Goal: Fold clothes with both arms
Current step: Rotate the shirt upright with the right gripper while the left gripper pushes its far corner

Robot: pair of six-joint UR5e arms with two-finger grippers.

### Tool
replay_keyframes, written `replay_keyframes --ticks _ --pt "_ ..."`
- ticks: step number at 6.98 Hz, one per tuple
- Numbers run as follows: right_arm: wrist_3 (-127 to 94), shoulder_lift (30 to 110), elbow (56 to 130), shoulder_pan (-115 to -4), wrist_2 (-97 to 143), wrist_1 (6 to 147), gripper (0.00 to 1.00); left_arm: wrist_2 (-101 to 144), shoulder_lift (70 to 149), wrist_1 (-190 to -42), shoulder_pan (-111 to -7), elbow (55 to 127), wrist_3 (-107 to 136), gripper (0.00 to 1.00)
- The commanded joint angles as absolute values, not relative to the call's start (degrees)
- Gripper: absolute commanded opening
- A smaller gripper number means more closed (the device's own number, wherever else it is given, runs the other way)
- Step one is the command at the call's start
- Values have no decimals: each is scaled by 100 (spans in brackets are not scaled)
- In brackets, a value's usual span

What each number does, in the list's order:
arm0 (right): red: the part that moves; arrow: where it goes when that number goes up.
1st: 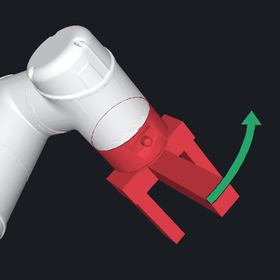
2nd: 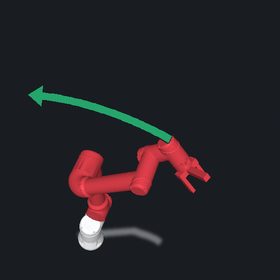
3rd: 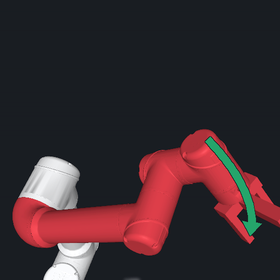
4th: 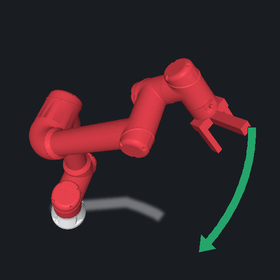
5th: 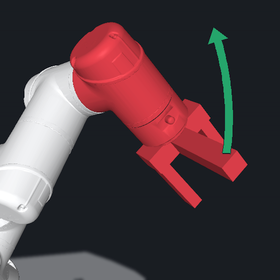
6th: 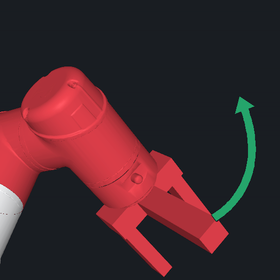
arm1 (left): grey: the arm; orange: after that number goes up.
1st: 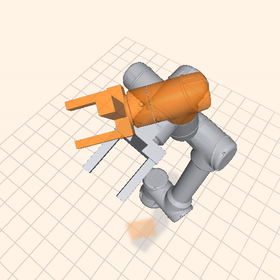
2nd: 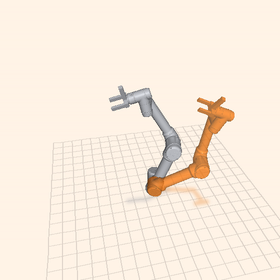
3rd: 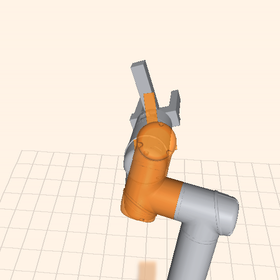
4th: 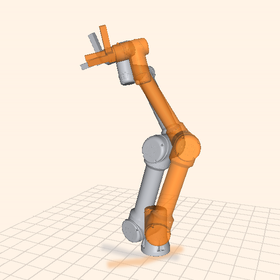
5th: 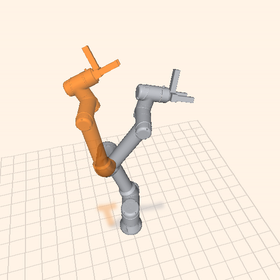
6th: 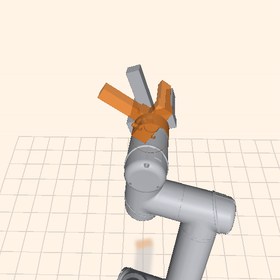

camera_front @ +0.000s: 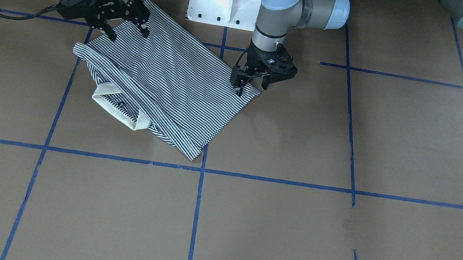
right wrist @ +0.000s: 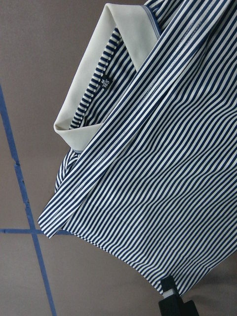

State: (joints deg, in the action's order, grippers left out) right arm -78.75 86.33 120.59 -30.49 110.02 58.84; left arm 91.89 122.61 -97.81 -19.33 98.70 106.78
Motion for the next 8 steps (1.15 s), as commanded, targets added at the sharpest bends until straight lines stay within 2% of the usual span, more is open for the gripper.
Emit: replay_keyframes --ticks 1,2,3,6,8 --pt "-7875 8631 12059 -3050 11004 5889 100 9185 12261 -9782 -1986 9853 10653 33" --pt "-7875 8631 12059 -3059 11004 5880 100 9185 12252 -9782 -1986 9844 10600 6" --pt "-7875 8640 12059 -3059 11004 5889 100 9185 12252 -9782 -1978 9844 10582 0" --pt "-7893 8640 12067 -3067 11004 5889 100 9202 12243 -9747 -2283 9897 10100 0" --pt "-7893 8648 12093 -3076 11004 5889 100 9211 12243 -9782 -2862 9635 9566 0"
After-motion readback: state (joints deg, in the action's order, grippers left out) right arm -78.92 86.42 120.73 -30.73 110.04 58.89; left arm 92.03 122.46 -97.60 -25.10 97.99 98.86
